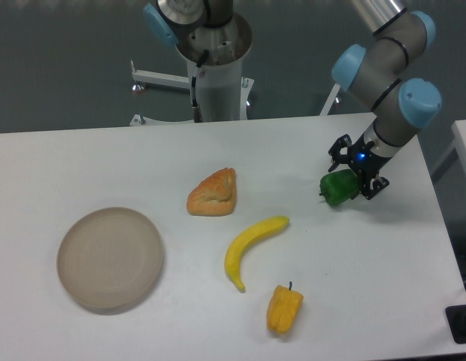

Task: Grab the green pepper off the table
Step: 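Close the gripper on the green pepper and lift it slightly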

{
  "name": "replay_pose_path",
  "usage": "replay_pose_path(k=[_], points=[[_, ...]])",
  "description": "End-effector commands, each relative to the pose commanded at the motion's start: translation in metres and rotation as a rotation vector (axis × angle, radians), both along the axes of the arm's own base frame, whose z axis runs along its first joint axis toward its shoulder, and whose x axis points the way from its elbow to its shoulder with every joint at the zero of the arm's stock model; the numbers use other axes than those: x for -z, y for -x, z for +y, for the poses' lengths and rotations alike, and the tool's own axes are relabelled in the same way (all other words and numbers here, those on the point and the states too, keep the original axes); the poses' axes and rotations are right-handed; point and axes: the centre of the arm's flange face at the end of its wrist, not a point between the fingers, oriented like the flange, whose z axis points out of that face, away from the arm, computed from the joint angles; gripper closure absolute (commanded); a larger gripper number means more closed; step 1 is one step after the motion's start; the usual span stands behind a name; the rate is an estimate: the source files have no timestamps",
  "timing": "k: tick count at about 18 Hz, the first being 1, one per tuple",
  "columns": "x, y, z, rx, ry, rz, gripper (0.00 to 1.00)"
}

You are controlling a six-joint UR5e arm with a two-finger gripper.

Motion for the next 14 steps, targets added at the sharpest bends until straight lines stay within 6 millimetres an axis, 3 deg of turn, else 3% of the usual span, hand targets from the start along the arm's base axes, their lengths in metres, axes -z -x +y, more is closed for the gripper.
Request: replay_pose_path(k=[6,11,14], points=[[-0.025,0.014,0.008,0.002,-0.025,0.050,0.60],[-0.075,0.020,0.038,0.038,-0.054,0.151,0.60],[-0.093,0.015,0.057,0.075,-0.030,0.220,0.60]])
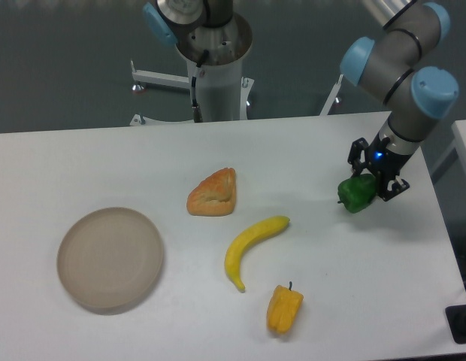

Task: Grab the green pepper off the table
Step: 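Close the gripper on the green pepper and lift it slightly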

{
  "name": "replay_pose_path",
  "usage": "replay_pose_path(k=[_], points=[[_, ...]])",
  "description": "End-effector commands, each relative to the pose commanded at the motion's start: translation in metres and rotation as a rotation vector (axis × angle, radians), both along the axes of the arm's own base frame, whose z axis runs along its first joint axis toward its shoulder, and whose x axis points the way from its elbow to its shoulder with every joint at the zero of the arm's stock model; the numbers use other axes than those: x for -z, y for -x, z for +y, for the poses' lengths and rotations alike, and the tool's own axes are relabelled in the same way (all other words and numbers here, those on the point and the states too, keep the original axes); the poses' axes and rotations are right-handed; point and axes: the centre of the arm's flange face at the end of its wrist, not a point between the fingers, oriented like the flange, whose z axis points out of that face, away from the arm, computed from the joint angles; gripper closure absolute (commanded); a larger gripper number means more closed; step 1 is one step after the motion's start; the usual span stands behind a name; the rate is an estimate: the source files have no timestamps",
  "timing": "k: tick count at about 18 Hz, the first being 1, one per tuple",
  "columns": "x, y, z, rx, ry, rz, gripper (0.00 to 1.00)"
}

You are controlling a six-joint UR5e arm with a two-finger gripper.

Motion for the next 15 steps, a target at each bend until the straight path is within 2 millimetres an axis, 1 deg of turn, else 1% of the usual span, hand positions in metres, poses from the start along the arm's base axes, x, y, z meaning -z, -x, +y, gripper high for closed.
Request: replay_pose_path(k=[3,5,8,12,15], points=[[-0.026,0.004,0.019,0.020,0.014,0.082,0.60],[-0.038,0.000,0.029,0.034,0.021,0.119,0.60],[-0.051,0.001,0.031,0.035,0.008,0.140,0.60],[-0.060,0.003,0.032,0.031,-0.002,0.156,0.60],[-0.060,0.003,0.033,0.017,-0.004,0.155,0.60]])
